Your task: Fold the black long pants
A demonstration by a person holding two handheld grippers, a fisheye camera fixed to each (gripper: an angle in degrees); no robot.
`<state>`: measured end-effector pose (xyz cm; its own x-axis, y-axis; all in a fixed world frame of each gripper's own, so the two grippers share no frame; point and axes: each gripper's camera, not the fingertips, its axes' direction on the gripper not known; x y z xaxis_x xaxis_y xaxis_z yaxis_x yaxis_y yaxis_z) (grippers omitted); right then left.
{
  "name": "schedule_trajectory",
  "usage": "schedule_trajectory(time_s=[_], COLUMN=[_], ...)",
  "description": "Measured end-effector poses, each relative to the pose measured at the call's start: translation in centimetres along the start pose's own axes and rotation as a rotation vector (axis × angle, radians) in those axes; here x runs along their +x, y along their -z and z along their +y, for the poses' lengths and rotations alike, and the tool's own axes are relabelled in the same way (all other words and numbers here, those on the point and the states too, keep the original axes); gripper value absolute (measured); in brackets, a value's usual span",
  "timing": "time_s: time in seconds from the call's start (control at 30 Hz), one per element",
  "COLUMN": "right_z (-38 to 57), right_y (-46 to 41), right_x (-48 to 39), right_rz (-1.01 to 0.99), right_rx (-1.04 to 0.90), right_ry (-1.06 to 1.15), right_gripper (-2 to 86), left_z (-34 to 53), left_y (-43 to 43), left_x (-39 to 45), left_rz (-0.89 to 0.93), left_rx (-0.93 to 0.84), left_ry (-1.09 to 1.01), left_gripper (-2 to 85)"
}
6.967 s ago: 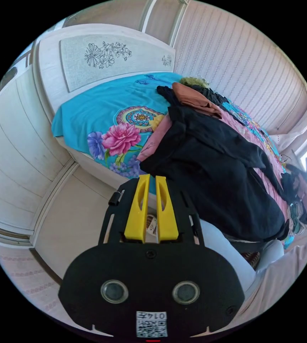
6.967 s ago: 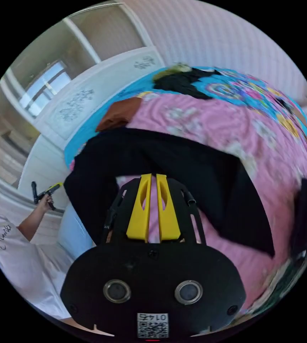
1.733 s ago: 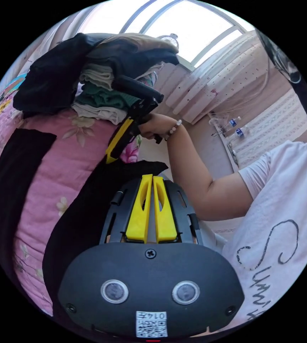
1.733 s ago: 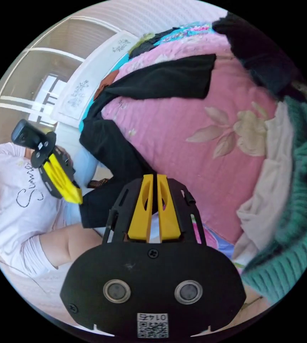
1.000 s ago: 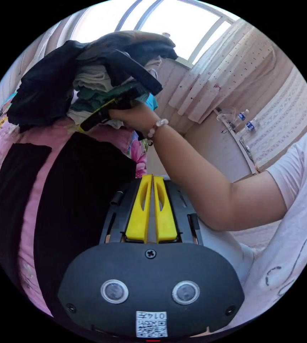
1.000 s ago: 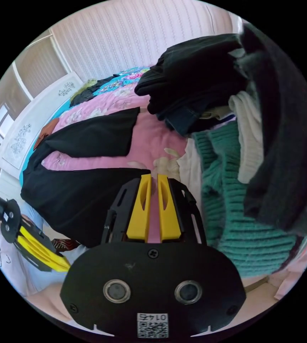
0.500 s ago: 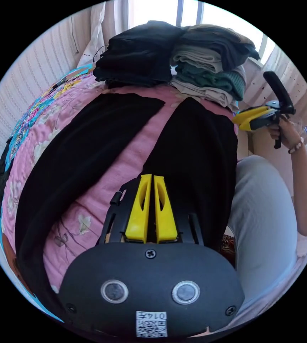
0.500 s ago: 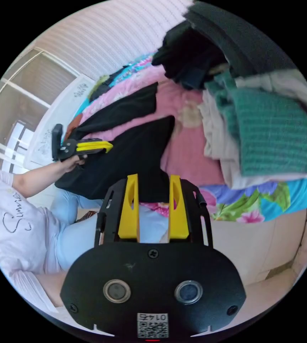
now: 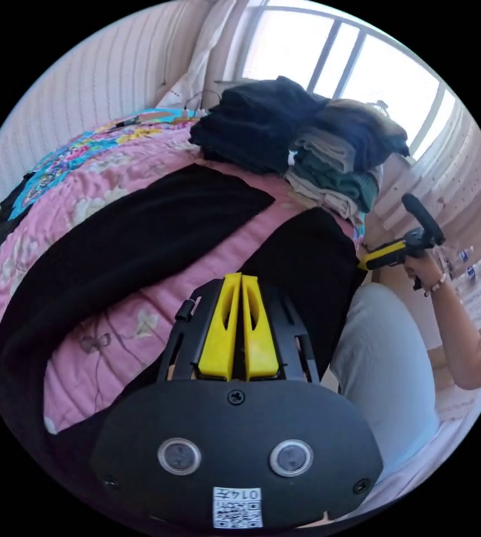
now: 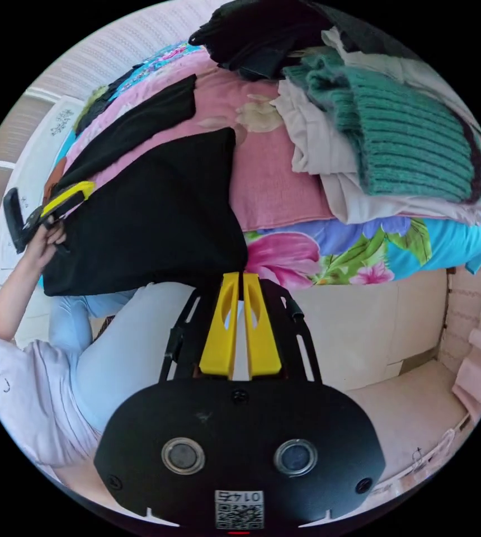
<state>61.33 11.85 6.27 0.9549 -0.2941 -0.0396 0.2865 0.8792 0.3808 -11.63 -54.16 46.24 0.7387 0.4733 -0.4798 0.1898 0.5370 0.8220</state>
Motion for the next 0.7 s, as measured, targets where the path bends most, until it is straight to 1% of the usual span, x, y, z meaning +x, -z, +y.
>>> schedule_trajectory(time_s=[0.03, 0.1, 0.13, 0.2, 0.23, 0.3, 0.33, 0.4, 0.43, 0.5, 0.53, 0.6, 0.63, 0.7], right_z=[0.0, -0.2, -0.4, -1.4, -1.8, -4.4, -5.3, -9.1, -10.1, -14.1, -15.2, -19.2, -20.3, -24.8], right_y=[0.2, 1.2, 1.5, 2.9, 3.3, 3.8, 3.8, 3.5, 3.4, 3.0, 2.9, 2.3, 2.1, 0.9], right_x=[-0.5, -2.9, -3.6, -7.3, -8.4, -13.5, -15.0, -21.7, -23.6, -31.3, -33.2, -39.7, -41.1, -45.0], right_rz=[0.014, 0.045, 0.049, 0.077, 0.086, 0.086, 0.081, 0.061, 0.063, 0.080, 0.081, 0.087, 0.089, 0.097], right_rx=[0.009, 0.058, 0.073, 0.150, 0.169, 0.191, 0.186, 0.179, 0.178, 0.192, 0.199, 0.209, 0.208, 0.168], right_ry=[-0.004, -0.007, -0.002, 0.052, 0.074, 0.184, 0.218, 0.377, 0.424, 0.597, 0.638, 0.762, 0.781, 0.789], right_gripper=[2.7, 5.7, 6.4, 7.0, 7.0, 7.2, 7.3, 7.7, 7.7, 8.1, 8.2, 8.5, 8.6, 9.9], left_z=[0.6, 4.2, 5.4, 11.0, 12.5, 18.8, 20.4, 26.5, 27.9, 32.5, 33.3, 35.2, 35.4, 35.5], left_y=[1.8, 9.4, 11.3, 18.8, 20.7, 27.9, 29.6, 36.4, 38.0, 43.9, 45.3, 49.9, 50.9, 54.5], left_x=[-0.6, -3.7, -4.6, -8.5, -9.5, -13.3, -14.2, -17.9, -18.8, -22.2, -23.1, -26.9, -28.0, -33.0], left_rz=[0.001, -0.027, -0.038, -0.098, -0.117, -0.243, -0.284, -0.430, -0.460, -0.546, -0.562, -0.617, -0.621, -0.610], left_rx=[0.021, 0.086, 0.096, 0.120, 0.126, 0.125, 0.122, 0.126, 0.134, 0.165, 0.171, 0.187, 0.194, 0.249], left_ry=[0.005, 0.067, 0.090, 0.209, 0.237, 0.379, 0.420, 0.591, 0.631, 0.757, 0.776, 0.813, 0.816, 0.837], left_gripper=[-0.8, -0.8, -0.8, -0.7, -0.5, 0.4, 0.8, 2.8, 3.2, 4.6, 5.1, 6.4, 6.5, 6.6])
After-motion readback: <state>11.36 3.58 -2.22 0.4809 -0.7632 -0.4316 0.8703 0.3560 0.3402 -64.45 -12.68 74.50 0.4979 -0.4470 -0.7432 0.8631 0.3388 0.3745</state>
